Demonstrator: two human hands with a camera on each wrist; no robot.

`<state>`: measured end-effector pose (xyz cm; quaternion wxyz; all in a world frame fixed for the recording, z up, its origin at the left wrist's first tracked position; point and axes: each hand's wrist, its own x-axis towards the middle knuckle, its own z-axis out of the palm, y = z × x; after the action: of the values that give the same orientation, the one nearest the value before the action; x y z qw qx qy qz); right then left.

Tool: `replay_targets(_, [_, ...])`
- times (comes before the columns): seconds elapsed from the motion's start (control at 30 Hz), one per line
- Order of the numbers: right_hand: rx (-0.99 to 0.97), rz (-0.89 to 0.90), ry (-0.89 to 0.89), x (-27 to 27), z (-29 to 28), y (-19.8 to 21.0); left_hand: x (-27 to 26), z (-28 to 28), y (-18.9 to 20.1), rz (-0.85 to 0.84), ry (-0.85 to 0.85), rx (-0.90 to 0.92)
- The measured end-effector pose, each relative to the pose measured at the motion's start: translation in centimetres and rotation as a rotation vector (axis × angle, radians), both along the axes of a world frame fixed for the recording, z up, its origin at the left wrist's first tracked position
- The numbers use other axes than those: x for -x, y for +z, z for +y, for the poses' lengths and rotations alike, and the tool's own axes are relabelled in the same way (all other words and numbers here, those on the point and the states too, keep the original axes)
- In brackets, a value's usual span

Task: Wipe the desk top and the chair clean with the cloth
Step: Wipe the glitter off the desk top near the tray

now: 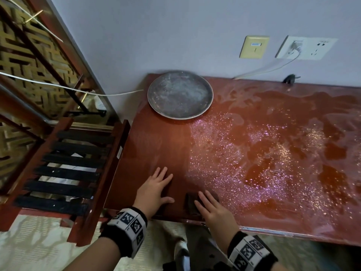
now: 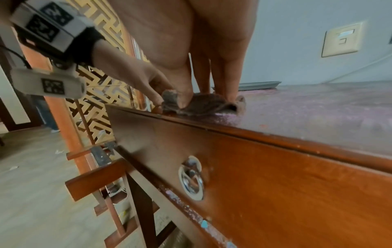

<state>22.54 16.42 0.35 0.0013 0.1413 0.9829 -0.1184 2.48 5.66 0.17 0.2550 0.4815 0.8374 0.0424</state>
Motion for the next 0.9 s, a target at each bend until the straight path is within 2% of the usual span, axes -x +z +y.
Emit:
replay_targets(0.23, [-0.045,-0.141,-0.035,5.0,3.4,0.1,-0.5,1.0,1.0,-0.024,0.018,0.097])
replay_targets(0.33, [-0.178,-0.182,0.073,4.9,2.9,-0.3,-0.6,0.9,1.0,-0.027,0.022,0.096])
replay_targets(0.43, [-0.165,-0.234,0.198,3.6,2.4,-0.8,-0.7,1.0,1.0,-0.014,0.024,0.096])
replay_targets(0.53, [-0.134,-0.240,0.110,5.8,3.8,1.2,-0.6,1.0,0.9,-0.016,0.034,0.096])
replay_targets(0.57, [-0.123,-0.320,0.102,6.8,4.6,1.4,-0.6,1.0,0.9,-0.020,0.037,0.094])
replay_targets(0.6, [-0.163,-0.319,0.107,7.7,5.2,1.6,-0.6,1.0,0.9,-0.023,0.040,0.091])
replay_targets(0.73, [-0.059,-0.324,-0.085,9.5,4.7,1.8,-0.5,0.9,0.9,-0.019,0.038,0.079])
replay_targets(0.8, [-0.128,-0.308,0.003,8.2,4.2,0.8,-0.4,0.9,0.9,-0.018,0.035,0.083])
replay_targets(0.9, [-0.072,-0.294,0.119,6.4,4.7,-1.0,-0.3,1.2,1.1,-0.022,0.028,0.100])
